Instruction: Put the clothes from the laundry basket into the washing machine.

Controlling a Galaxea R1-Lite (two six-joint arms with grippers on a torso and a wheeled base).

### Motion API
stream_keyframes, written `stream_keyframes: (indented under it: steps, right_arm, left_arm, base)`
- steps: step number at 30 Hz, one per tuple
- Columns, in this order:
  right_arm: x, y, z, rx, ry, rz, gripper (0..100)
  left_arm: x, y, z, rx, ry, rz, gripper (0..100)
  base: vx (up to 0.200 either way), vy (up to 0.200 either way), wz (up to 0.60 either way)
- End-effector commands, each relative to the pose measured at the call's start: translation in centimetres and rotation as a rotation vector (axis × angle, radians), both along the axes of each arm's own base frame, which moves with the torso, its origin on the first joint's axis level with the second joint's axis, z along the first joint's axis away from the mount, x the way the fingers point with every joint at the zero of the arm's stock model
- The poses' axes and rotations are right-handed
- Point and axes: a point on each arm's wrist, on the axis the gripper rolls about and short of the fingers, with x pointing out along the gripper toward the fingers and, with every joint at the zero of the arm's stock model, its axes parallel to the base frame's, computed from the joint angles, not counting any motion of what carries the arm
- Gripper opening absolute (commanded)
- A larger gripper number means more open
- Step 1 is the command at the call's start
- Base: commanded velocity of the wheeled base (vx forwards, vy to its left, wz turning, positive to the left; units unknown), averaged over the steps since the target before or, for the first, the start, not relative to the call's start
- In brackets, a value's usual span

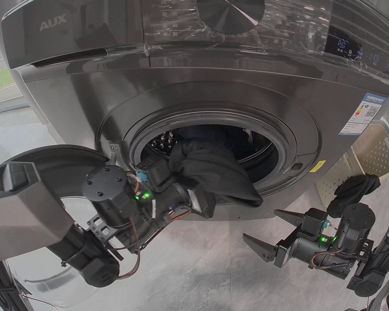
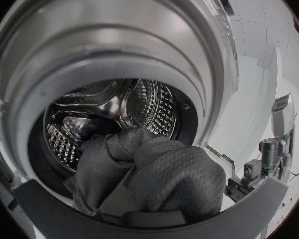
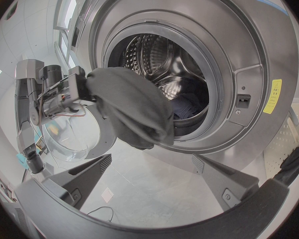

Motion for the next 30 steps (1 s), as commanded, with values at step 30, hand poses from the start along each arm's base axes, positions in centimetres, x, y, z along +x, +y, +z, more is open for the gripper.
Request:
stream_keyframes:
  steps: [30]
  right_arm:
    - [-0.4, -0.7, -0.7, -0.029, 0.032, -0.009, 100]
  left_arm:
    - [16.2, -6.7, -2.4, -0.002, -0.007, 0.146, 0]
  base:
    - [0.0, 0.0, 0.0]
